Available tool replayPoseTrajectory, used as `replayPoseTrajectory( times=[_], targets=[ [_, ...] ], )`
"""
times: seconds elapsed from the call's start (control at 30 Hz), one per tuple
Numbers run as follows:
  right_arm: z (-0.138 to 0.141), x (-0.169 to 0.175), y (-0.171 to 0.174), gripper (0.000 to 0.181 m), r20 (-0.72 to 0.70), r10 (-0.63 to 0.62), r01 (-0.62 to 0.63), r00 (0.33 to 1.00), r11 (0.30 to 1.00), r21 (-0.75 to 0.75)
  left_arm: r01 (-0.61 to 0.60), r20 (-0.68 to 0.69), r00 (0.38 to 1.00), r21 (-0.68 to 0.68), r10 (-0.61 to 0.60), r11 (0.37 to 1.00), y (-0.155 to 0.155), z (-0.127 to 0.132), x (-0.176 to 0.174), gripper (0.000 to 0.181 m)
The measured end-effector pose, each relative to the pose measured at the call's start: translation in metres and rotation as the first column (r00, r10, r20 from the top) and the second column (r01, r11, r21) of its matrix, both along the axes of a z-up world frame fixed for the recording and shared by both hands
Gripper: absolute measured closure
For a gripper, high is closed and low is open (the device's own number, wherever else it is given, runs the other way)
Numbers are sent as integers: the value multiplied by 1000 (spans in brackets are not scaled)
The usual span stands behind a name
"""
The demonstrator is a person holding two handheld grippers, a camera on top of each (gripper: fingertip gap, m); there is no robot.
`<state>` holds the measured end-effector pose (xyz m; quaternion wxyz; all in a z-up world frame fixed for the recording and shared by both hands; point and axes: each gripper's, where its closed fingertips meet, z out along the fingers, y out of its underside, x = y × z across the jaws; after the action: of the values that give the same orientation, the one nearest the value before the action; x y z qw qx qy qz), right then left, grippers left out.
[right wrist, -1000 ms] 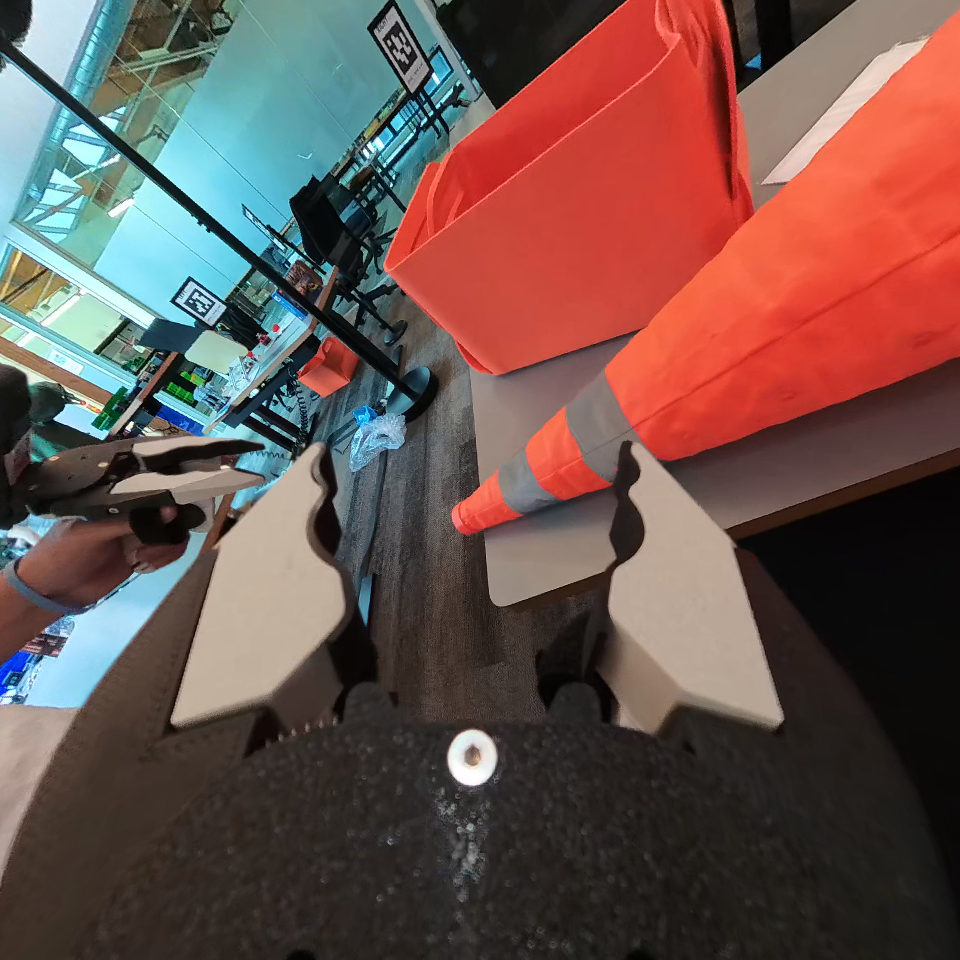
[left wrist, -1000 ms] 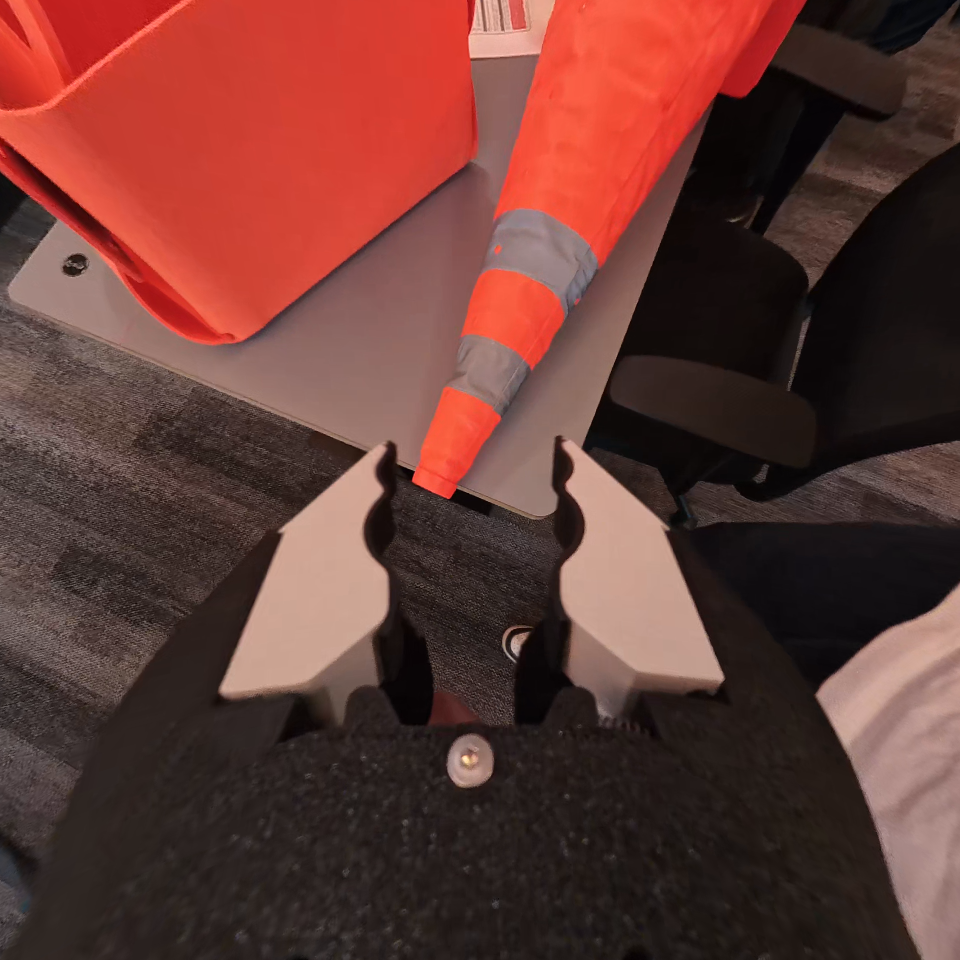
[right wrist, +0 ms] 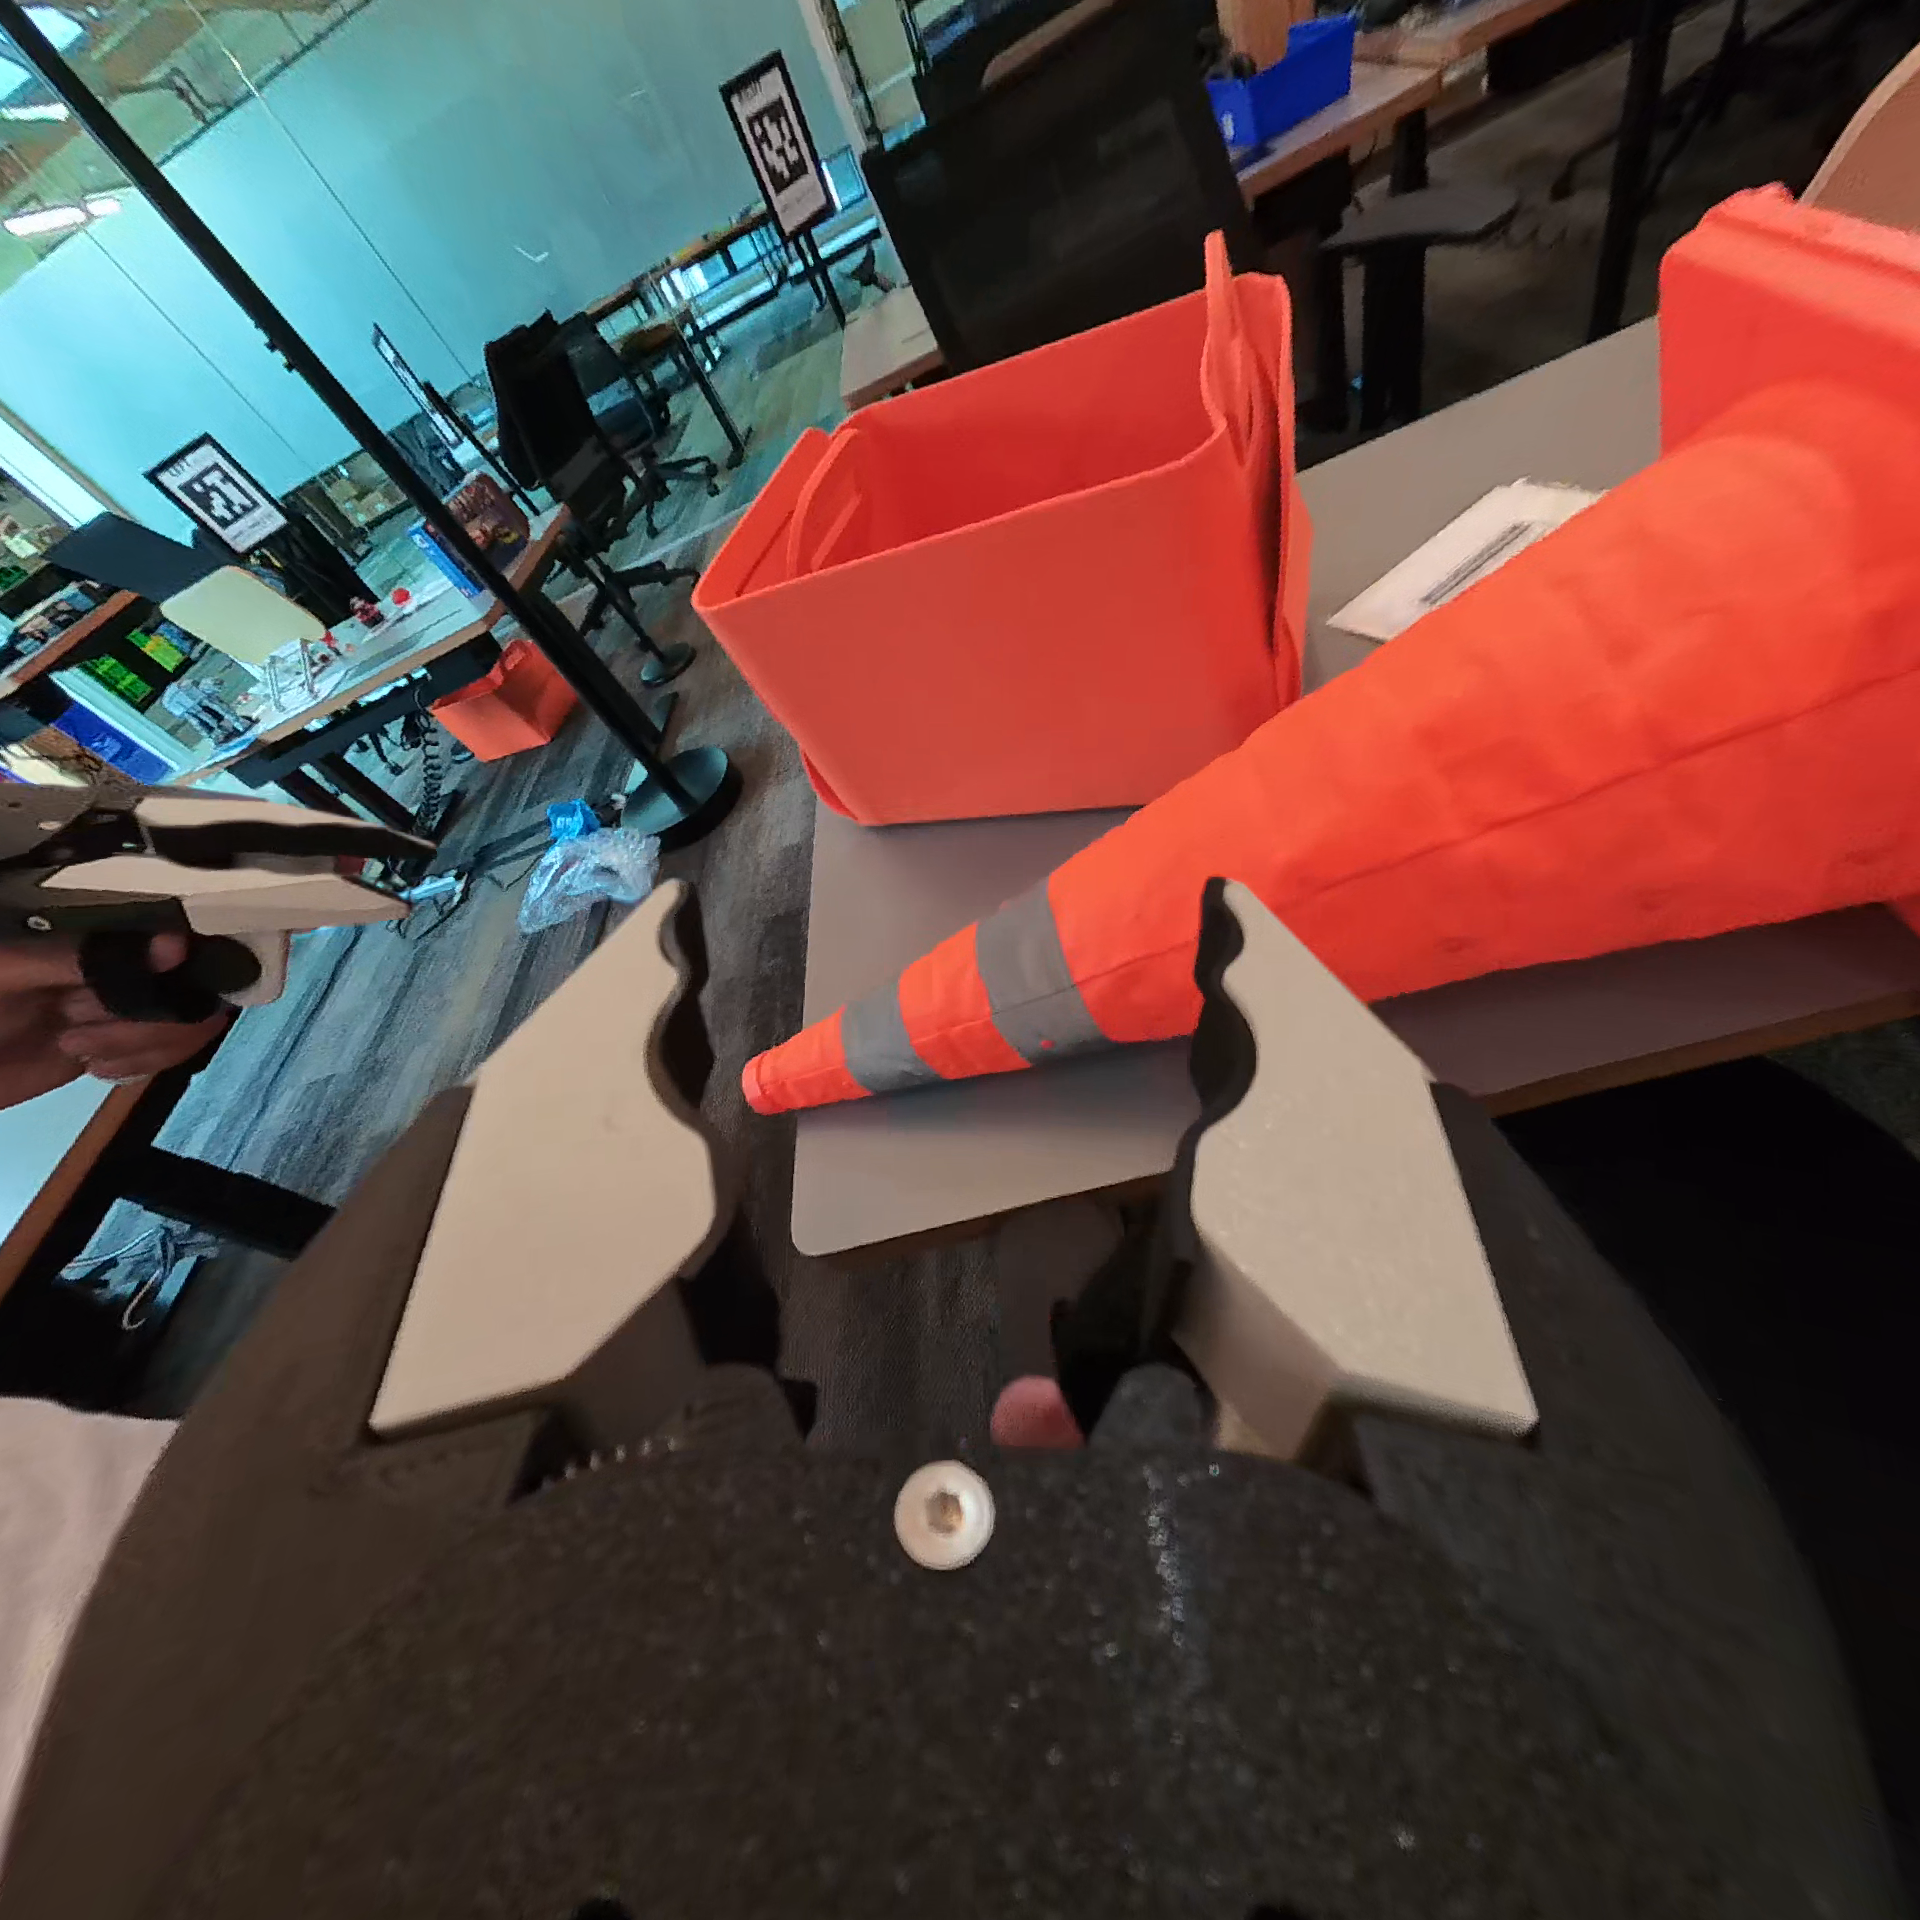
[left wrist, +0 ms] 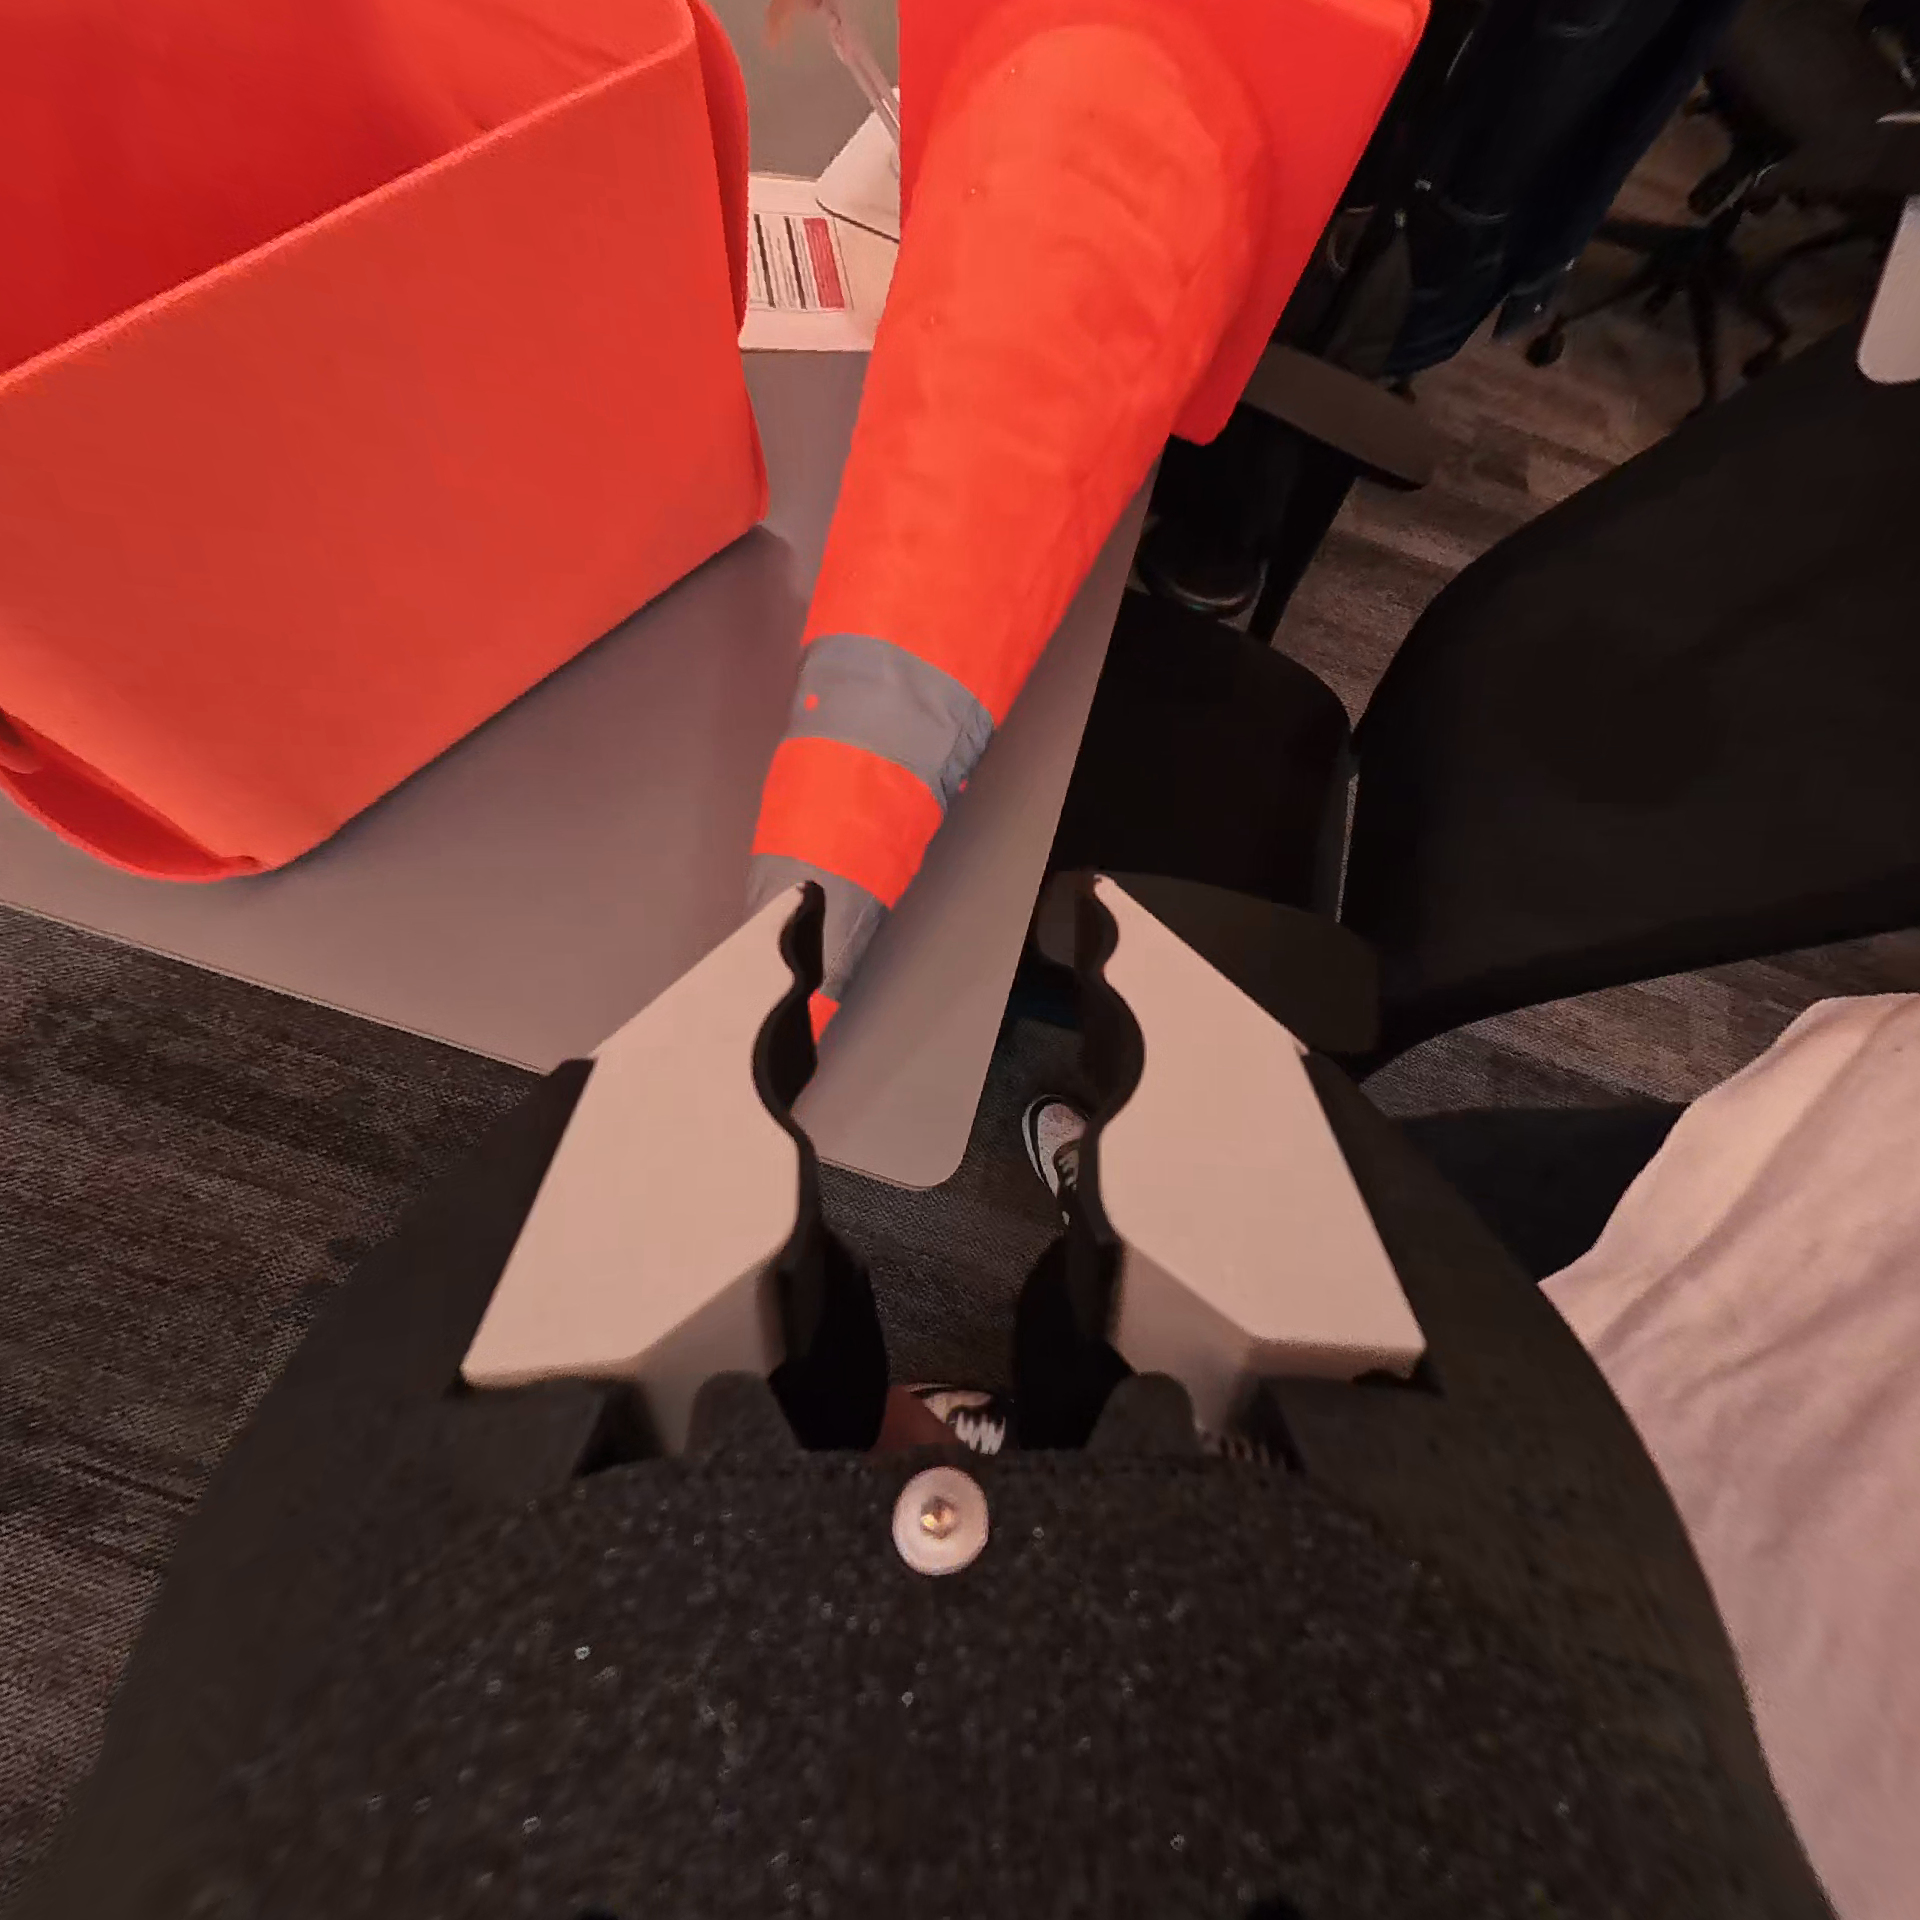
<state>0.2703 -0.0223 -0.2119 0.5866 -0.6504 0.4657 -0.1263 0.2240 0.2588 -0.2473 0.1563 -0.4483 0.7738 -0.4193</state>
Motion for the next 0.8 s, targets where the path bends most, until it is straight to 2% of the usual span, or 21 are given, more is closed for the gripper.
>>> replayPoseTrajectory(
  times=[0.07, 0.2, 0.33, 0.47, 0.53, 0.67, 0.8],
  targets=[
    [-4, 1, -2, 78, -16, -18, 18, 1000, 999, -31, -4, 20, 1000, 5, 3, 1000, 1, 0, 2, 131],
    [-5, 2, -2, 75, -26, -35, 34, 999, 999, -42, 16, 43, 999, -4, -16, 1000, 1, 2, 4, 131],
    [-1, 1, 4, 74, -41, -37, 38, 998, 998, 41, 43, 72, 997, -18, -42, 999, 0, 6, 8, 131],
    [6, 1, 5, 61, -36, -85, 89, 996, 988, 127, 64, 71, 996, -20, -62, 998, 3, 9, 10, 130],
    [9, -3, 8, 61, -41, -85, 91, 996, 980, 175, 78, 49, 996, 6, -78, 997, 5, 7, 10, 128],
    [8, -13, 17, 61, -82, -58, 79, 995, 960, 269, 126, 18, 992, 60, -127, 990, 10, -1, 9, 121],
    [0, -11, 14, 57, -114, -116, 147, 987, 937, 317, 190, -28, 982, 108, -188, 976, 10, -14, 10, 106]
  ],
)
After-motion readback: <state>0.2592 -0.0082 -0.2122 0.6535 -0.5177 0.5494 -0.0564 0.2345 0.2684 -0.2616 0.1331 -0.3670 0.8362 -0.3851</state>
